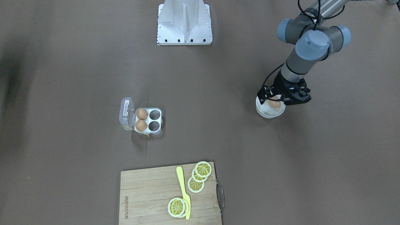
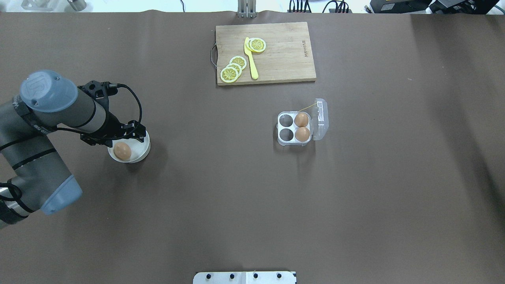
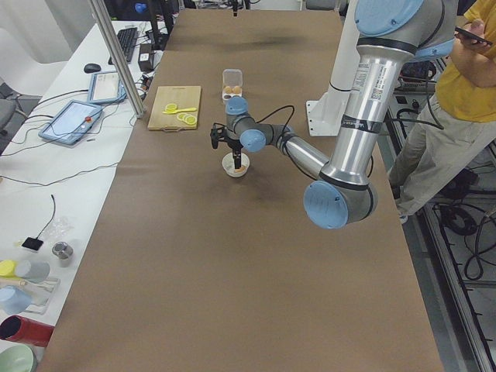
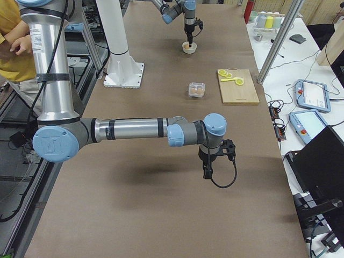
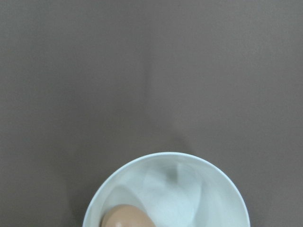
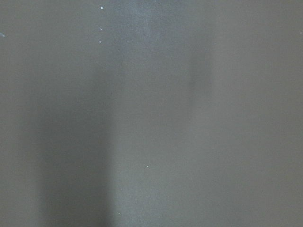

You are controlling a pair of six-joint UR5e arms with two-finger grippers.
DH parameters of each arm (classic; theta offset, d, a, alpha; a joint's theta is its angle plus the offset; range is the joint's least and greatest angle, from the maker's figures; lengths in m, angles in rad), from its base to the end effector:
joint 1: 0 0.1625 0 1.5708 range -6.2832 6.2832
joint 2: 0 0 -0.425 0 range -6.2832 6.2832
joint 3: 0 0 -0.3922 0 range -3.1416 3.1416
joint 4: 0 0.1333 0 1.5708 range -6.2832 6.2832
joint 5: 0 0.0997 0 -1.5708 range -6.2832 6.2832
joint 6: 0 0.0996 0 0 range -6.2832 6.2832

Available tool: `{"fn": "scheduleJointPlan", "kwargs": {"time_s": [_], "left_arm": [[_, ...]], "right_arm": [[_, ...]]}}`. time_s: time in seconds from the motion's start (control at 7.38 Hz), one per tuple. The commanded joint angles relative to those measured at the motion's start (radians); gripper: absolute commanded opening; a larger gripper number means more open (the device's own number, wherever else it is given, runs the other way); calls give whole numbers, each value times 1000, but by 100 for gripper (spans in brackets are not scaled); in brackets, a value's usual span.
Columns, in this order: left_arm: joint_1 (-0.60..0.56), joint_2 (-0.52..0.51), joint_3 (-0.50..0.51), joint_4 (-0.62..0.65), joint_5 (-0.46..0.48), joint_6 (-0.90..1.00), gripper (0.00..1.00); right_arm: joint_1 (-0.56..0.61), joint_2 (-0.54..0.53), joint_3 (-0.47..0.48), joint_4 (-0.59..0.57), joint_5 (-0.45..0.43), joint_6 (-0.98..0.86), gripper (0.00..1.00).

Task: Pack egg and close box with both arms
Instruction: 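Lower the left gripper into the bowl and close it on the egg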

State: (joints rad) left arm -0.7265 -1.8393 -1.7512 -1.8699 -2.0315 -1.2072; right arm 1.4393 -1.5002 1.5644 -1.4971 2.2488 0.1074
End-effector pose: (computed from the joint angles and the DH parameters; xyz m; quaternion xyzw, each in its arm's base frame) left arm 0.3893 -0.4650 0.3996 0.0027 0.4143 -0.0815 0.9065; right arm 0.0006 -0.5355 0.6244 0.0250 -0.3371 -0.0342 0.9405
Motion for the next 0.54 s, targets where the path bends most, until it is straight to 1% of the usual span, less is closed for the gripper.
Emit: {"fn": "scheduleJointPlan", "kwargs": {"time_s": [0.0,0.41], "left_arm": [[7,0,5,0,13,-3,96],[7,2,10,0,13,-2,87]], "right_arm": [[0,0,-1,0,0,0,100],[-3,0,-1,0,0,0,100]]}}
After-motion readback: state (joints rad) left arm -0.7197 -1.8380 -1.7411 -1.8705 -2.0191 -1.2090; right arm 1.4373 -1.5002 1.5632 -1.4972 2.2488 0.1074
